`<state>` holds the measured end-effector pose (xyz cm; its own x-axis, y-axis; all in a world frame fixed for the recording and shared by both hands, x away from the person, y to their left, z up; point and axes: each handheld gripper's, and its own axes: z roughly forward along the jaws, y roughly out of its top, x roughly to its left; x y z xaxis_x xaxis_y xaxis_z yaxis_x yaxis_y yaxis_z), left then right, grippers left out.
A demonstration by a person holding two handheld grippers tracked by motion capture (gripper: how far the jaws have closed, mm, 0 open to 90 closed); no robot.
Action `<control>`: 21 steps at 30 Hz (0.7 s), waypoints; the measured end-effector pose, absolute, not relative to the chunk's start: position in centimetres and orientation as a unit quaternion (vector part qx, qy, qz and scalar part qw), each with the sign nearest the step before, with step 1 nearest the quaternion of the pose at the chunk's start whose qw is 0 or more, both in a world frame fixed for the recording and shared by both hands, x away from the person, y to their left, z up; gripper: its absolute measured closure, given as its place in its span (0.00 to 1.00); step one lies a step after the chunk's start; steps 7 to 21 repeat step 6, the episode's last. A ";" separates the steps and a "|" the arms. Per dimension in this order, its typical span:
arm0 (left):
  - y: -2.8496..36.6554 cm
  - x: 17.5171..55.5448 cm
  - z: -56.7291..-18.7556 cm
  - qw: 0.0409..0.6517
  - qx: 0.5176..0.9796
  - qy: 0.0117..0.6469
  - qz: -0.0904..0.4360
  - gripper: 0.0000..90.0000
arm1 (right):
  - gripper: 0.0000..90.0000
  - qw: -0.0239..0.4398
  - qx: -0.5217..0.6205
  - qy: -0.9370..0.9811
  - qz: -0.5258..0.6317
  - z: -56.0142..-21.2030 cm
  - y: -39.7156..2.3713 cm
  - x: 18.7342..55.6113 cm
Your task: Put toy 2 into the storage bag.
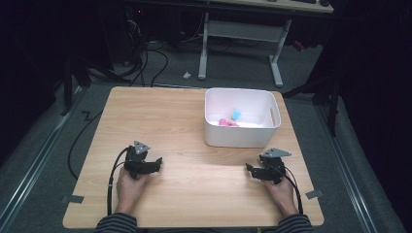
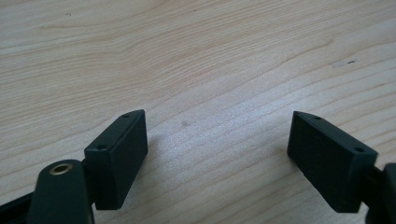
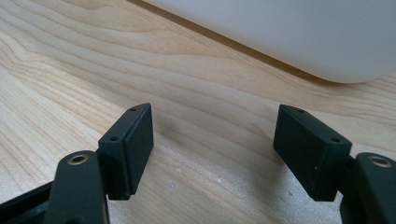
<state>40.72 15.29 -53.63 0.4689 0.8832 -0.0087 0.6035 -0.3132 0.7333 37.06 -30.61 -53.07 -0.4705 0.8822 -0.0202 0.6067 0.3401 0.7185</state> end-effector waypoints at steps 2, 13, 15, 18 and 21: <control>15.3 40.7 -53.6 0.345 0.784 0.474 0.203 0.23 | 0.32 0.208 0.473 0.790 0.329 -53.1 -30.6 37.0; 15.3 40.7 -53.6 0.345 0.785 0.474 0.203 0.23 | 0.32 0.209 0.476 0.788 0.328 -53.1 -30.5 36.9; 15.3 40.7 -53.6 0.345 0.785 0.474 0.203 0.23 | 0.32 0.209 0.476 0.788 0.328 -53.1 -30.5 36.9; 15.3 40.7 -53.6 0.345 0.785 0.474 0.203 0.23 | 0.32 0.209 0.476 0.788 0.328 -53.1 -30.5 36.9; 15.3 40.7 -53.6 0.345 0.785 0.474 0.203 0.23 | 0.32 0.209 0.476 0.788 0.328 -53.1 -30.5 36.9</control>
